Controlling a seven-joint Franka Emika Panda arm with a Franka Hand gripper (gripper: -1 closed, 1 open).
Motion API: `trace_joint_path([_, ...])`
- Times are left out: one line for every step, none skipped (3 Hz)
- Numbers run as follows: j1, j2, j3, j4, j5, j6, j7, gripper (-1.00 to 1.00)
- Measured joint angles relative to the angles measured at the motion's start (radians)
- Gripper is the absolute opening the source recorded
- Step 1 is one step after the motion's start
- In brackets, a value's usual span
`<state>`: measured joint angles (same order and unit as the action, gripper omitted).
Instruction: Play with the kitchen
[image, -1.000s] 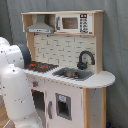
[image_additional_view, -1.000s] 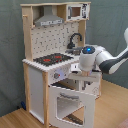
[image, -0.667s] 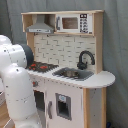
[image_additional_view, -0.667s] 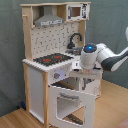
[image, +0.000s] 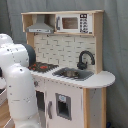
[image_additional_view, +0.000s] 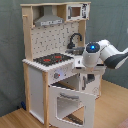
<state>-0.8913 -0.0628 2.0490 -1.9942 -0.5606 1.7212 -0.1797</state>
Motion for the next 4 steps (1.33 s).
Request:
trace_joint_path([0.02, 0.012, 0.005, 0.009, -0.077, -0.098, 0.017, 1.0])
trace_joint_path([0.04, 0.015, 0.014, 0.021, -0.154, -0.2, 0.027, 1.0])
trace_joint_path([0.058, 0.015, 0.033, 0.038, -0.23, -0.298, 0.027, 1.0])
trace_joint_path([0.073, 0.013, 0.058, 0.049, -0.299, -0.381, 0.027, 1.0])
